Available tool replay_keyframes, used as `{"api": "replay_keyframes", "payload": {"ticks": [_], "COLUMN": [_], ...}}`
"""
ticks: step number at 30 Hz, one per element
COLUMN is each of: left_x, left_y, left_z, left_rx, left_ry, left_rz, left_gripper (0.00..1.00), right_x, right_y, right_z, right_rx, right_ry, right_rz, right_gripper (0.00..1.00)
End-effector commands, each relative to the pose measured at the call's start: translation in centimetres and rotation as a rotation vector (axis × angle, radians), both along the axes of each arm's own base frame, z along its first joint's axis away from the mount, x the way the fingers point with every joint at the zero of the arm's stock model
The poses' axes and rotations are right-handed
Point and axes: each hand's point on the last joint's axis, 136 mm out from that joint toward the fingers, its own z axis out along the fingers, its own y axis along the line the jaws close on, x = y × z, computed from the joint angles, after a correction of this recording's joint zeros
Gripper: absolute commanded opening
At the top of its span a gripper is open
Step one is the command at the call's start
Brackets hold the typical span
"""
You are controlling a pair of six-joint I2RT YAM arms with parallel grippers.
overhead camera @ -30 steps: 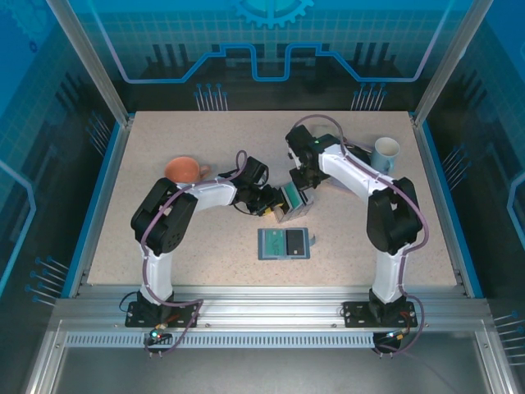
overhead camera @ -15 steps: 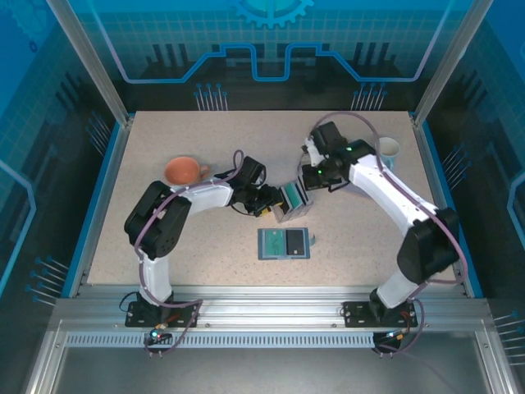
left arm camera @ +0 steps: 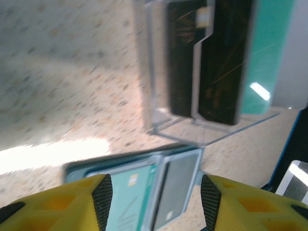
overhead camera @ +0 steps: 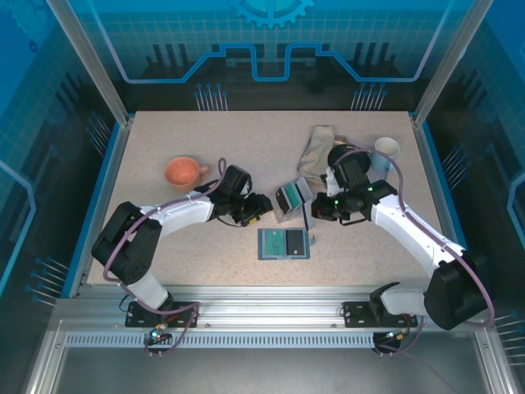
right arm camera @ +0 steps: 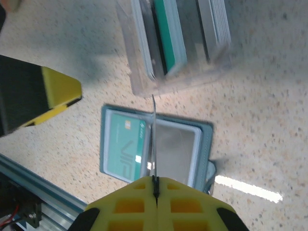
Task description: Put the credit cards into the card holder
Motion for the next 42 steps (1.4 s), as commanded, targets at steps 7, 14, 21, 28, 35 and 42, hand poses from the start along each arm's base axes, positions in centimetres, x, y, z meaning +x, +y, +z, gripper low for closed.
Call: {"api": "replay_keyframes", "payload": {"ticks": [7, 14, 21, 28, 35, 42], "left_x": [-4.4, -5.3, -6.1, -7.1, -7.4, -7.4], "left_y": [1.0, 0.6, 0.7, 0.6, 0.1, 0.0], "left_z": [-2.3, -3.5, -4.5, -6.1, -6.9, -6.9], "left_rx": [0.036, 0.061, 0.079, 0.105, 0.116, 0.122], "left_ry": [0.077, 0.107, 0.138, 0.180, 0.194, 0.191], "left_rz": [-0.050, -0.068, -0.077, -0.095, -0.102, -0.098], "left_gripper": [0.54, 0.48, 0.48, 0.44, 0.39, 0.36], "right_x": [-2.7, -3.1, -3.2, -3.7, -3.4, -2.9], "right_y": [-0.4, -0.5, 0.3, 0.3, 1.9, 2.5], "right_z": [-3.9, -6.3, -7.8, -9.5, -9.1, -6.4], "right_rx": [-0.087, -0.126, -0.099, -0.123, -0.040, 0.017], "right_ry": [0.050, 0.092, 0.124, 0.162, 0.155, 0.102], "right_rz": [-0.060, -0.056, -0.037, -0.036, -0.016, -0.013], "right_gripper": [0.00, 0.00, 0.00, 0.00, 0.00, 0.00]}}
